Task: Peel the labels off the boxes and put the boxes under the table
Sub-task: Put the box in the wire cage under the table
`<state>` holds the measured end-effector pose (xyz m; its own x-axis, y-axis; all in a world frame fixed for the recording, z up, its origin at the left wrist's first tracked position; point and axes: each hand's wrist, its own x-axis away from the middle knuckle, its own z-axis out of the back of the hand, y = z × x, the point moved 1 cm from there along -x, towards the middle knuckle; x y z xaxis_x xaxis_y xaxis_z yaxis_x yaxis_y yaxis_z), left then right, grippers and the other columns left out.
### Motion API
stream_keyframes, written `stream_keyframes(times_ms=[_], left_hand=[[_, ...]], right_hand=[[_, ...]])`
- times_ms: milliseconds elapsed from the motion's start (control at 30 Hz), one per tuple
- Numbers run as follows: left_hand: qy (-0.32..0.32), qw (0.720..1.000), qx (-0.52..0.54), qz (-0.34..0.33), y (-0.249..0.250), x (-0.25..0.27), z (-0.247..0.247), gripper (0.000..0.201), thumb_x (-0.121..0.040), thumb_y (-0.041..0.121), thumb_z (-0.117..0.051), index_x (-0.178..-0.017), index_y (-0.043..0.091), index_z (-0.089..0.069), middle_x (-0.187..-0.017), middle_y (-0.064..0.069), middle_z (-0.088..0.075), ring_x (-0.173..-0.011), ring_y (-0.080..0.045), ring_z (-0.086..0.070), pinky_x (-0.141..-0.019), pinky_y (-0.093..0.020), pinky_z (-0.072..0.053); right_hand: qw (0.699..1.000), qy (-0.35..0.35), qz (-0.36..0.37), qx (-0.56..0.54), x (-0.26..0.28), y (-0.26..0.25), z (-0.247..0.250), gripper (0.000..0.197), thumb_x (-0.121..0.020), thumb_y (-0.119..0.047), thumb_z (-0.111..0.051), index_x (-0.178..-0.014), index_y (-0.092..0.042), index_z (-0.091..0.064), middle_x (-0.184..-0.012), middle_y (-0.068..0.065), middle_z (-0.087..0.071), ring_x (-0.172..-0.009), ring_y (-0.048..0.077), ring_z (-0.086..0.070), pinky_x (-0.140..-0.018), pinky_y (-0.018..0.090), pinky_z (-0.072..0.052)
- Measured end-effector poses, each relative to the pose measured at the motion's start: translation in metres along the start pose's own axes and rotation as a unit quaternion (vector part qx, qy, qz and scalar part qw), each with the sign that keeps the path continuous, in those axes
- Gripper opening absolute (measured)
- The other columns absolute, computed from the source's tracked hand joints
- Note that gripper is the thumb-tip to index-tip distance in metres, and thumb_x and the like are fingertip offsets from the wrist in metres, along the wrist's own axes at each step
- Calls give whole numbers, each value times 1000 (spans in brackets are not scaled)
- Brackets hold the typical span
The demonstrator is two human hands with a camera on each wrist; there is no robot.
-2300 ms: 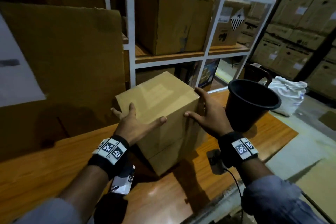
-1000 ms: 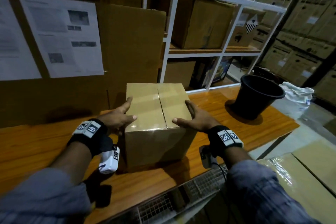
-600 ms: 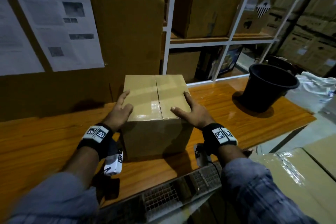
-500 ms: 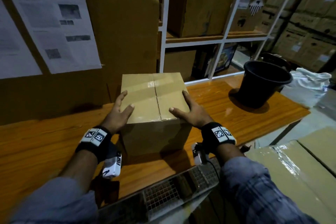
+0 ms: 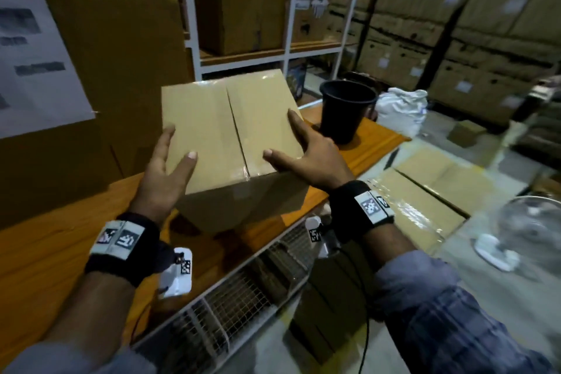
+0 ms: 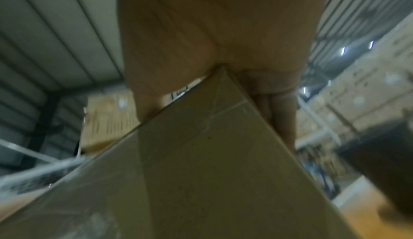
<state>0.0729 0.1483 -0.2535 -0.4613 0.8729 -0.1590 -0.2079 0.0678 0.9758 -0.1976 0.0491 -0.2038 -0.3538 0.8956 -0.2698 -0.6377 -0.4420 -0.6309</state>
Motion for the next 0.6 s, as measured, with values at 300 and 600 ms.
stream_keyframes(times_ms=[300, 600], left_hand=[[-137, 986, 64, -65, 83, -35, -100, 76, -89, 44, -76, -155, 47, -39, -145, 15, -51, -125, -13, -59, -104, -42, -54], [-169, 979, 66, -92, 125, -51, -238, 49, -96, 34, -72, -142, 28, -62, -132, 9, -58, -108, -1, -59, -88, -21, -54]], right_hand=[[981, 159, -101, 45, 51, 28, 113, 103, -79, -85, -63, -164, -40, -27, -155, 0, -53, -133, 22, -57, -109, 41, -48], [935, 249, -219, 128, 73, 76, 198, 95, -85, -83, -52, -162, -33, -33, -156, 1, -53, -137, 32, -53, -106, 44, -46]])
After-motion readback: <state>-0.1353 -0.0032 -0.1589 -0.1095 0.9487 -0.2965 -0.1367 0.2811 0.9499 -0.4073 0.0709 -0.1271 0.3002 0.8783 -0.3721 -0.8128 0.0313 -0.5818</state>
